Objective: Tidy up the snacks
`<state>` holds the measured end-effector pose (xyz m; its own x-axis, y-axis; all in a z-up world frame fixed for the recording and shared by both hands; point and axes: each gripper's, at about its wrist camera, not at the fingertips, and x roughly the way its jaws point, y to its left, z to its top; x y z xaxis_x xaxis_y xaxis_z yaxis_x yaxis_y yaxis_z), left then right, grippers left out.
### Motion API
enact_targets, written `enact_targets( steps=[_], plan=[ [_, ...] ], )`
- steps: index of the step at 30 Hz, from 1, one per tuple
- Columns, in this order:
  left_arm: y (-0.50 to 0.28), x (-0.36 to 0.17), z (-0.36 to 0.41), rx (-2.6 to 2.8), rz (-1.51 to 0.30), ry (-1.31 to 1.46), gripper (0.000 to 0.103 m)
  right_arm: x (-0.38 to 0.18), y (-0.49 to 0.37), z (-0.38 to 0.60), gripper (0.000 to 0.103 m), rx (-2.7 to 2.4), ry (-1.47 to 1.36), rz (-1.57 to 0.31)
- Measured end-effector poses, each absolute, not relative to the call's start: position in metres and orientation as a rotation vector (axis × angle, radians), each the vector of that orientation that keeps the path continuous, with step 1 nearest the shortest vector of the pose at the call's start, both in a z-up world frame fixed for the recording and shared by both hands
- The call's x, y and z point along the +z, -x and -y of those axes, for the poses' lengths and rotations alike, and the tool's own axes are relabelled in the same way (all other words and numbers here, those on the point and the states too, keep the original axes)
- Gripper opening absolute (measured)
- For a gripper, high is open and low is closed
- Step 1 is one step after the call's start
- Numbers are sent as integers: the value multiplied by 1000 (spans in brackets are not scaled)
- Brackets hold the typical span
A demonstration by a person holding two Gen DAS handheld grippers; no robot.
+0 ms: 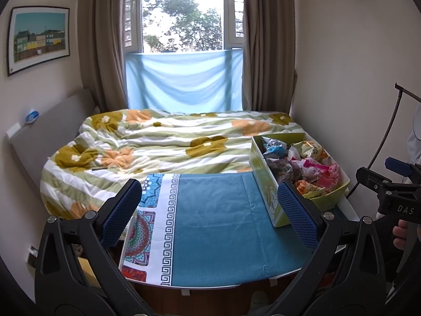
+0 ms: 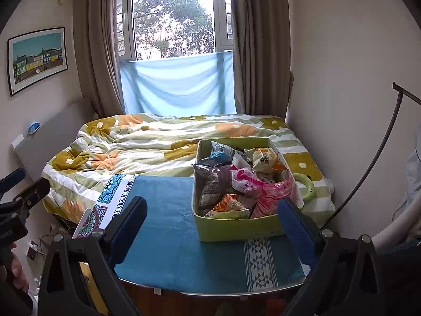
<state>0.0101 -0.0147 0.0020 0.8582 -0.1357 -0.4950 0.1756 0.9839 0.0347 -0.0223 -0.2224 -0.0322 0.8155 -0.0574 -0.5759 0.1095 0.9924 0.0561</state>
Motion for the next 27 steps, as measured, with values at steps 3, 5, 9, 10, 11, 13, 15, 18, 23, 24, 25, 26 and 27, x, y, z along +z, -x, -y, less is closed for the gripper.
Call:
enact_targets(
  steps=[3,5,9,10,11,13,15,18,23,24,25,26,27],
  plan=[
    [-10,2,16,-162,-514,-78,102,-32,22,222,99,-89,-88,-611],
    [-10,2,15,-161,-515,-76,102,-32,22,223,99,-90,-88,-611],
    [-12,1,15,-157,-525,-62,102,-33,22,223,99,-90,-89,-610],
    [-12,0,15,-156,-526,-61,102,-32,22,223,99,-90,-88,-611],
    [-13,0,16,-155,-527,-61,102,-32,22,223,99,-90,-88,-612],
    [-13,0,17,-155,-526,-64,102,-32,20,224,99,-91,-88,-615],
    [-13,-1,16,-151,-527,-68,102,-32,19,224,99,-90,-88,-615],
    [-15,-1,15,-141,-528,-72,102,-32,18,224,99,-92,-87,-615],
    [-17,0,14,-119,-524,-78,102,-32,16,223,99,-94,-85,-614],
    [-17,0,14,-116,-523,-78,102,-33,16,223,99,-94,-85,-615],
    [-18,0,14,-119,-521,-77,102,-33,16,223,99,-94,-85,-614],
    [-18,1,14,-121,-518,-75,102,-33,16,223,99,-94,-85,-614],
    [-18,1,13,-124,-515,-73,102,-33,16,223,99,-94,-86,-615]
  ],
)
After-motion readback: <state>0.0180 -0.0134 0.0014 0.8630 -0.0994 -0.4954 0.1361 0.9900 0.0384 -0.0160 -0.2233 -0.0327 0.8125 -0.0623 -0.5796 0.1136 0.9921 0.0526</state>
